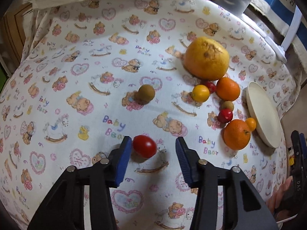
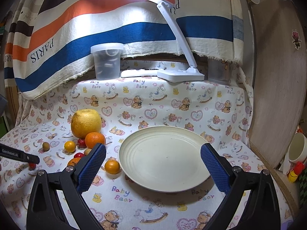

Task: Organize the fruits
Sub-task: 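Lower the left gripper onto the red cherry tomato and close it, then grasp the tangerine with the right gripper while the left gripper holds the tomato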

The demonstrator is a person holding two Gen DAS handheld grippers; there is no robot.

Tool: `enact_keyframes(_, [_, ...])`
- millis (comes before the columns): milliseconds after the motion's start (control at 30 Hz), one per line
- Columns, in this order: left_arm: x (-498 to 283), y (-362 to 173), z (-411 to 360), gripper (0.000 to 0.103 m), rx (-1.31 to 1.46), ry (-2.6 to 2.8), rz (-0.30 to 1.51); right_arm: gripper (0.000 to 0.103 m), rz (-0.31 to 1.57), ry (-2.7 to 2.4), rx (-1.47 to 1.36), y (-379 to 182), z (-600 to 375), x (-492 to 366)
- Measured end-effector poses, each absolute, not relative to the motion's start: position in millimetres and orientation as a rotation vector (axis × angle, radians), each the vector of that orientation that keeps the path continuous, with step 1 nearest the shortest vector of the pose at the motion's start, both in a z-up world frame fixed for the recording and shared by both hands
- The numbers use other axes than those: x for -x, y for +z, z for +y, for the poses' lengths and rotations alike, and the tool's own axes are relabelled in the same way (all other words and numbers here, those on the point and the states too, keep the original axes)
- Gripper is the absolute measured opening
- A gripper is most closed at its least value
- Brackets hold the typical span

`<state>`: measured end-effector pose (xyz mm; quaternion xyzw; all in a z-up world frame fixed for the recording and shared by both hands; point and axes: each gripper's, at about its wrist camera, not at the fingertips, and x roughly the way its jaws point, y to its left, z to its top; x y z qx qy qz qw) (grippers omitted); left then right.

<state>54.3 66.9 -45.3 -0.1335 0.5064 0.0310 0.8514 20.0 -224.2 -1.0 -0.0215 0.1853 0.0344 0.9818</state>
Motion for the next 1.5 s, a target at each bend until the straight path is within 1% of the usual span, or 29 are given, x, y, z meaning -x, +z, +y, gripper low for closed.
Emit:
enact_keyframes(33, [-55,-46,68,0.045,0.280,0.074,1.064,0.100,0.373,0.068,0.043,-1,-224,-20])
enact_keyframes(200, [-60,-51,72,0.034,0.277,0.103,1.079,0.100,0.377,0.068,0.042,-1,-225,-21])
enact_keyframes(233, [-60,-50,71,0.026,0.267,0.113,1.070,0.100,0.377,0.069,0.042,-1,-225,-21])
enact_keyframes(267, [-60,-50,71,0.024,0.262,0.117,1.065,0.100,0.377,0.069,0.042,-1,-224,-20])
enact_keyframes(433, [-55,-45,67,0.024,0.275,0.042,1.012,0.100,0.377,0.069,0.044,0,-224,-21])
enact_keyframes(600, [-47,-28,55,0.024,0.207,0.002,0.878,0.100,0.373,0.093,0.050,0,-222,-17])
enact_keyframes(767, [-52,-29,53,0.024,0.199,-0.036,0.868,0.097,0.359,0.138,0.012,15,-223,-6])
enact_keyframes(800, [-52,-29,52,0.024,0.195,-0.031,0.860,0.091,0.372,0.150,0.017,17,-219,-7])
enact_keyframes(833, [-52,-28,52,0.024,0.193,-0.027,0.849,0.088,0.402,0.186,0.025,18,-212,-9])
enact_keyframes(900, [-49,-26,51,0.024,0.189,-0.024,0.826,0.078,0.493,0.283,0.050,16,-195,-17])
enact_keyframes(1033, [-45,-21,52,0.024,0.184,-0.010,0.791,0.074,0.646,0.430,0.082,4,-161,-34])
enact_keyframes(1100, [-45,-20,54,0.024,0.183,0.006,0.782,0.067,0.685,0.444,0.097,-3,-145,-41])
enact_keyframes(1267, [-47,-23,57,0.024,0.192,0.007,0.800,0.065,0.792,0.413,0.123,-27,-123,-63])
enact_keyframes(1333, [-48,-24,55,0.024,0.195,-0.001,0.806,0.061,0.824,0.383,0.125,-37,-121,-69])
enact_keyframes(1500, [-45,-21,51,0.024,0.175,-0.007,0.794,0.057,0.839,0.409,0.104,-39,-120,-72])
